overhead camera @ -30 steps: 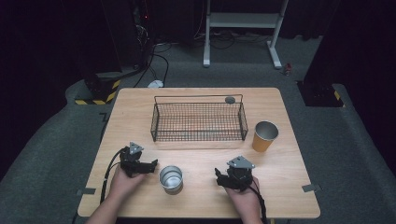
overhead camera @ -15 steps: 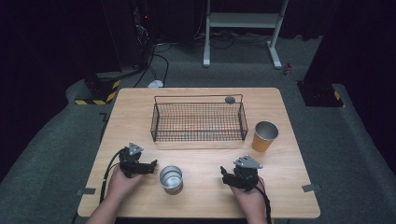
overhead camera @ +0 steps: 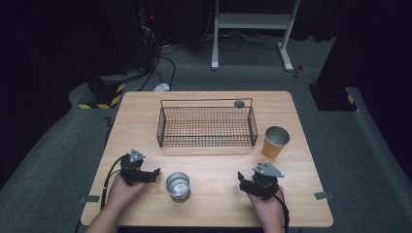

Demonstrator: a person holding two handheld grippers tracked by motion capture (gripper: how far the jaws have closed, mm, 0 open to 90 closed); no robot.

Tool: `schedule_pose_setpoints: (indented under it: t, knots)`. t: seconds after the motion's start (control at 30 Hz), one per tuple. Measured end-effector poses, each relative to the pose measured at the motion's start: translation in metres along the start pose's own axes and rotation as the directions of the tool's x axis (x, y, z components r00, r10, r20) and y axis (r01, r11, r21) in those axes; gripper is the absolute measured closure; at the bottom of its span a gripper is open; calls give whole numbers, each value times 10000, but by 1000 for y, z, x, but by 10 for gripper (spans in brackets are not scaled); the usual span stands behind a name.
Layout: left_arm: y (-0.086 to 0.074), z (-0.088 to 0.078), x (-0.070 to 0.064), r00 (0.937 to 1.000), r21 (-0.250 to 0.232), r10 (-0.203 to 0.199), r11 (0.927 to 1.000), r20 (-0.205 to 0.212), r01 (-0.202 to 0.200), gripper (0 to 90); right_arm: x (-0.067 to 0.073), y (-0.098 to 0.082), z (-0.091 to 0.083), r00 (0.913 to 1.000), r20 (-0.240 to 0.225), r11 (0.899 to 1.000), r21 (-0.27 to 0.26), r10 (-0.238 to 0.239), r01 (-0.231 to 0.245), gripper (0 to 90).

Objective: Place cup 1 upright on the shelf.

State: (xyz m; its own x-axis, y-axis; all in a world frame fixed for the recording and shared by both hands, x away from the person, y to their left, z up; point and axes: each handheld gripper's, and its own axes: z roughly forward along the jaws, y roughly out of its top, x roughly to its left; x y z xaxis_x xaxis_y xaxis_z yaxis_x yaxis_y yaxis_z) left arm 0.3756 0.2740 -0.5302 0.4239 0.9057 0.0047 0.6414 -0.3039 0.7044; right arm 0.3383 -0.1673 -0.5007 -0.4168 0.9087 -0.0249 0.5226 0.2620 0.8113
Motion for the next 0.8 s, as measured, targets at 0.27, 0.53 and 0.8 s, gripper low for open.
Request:
schedule_pose_setpoints:
  t: [0.27, 0.53, 0.8]
  knots:
    - [0, 1, 0, 10000, -52, 31, 10000, -8, -31, 2, -8, 1, -2, 9996, 205, 9998, -43, 190, -190, 149]
    - [0, 1, 0, 10000, -57, 26, 10000, 15, -26, 3, -22, -1, -6, 9982, 480, 9992, -170, 371, -363, 145]
    - [0, 1, 0, 10000, -64, 25, 10000, 16, -24, 3, -38, -2, -13, 9941, 862, 9976, -297, 653, -629, 144]
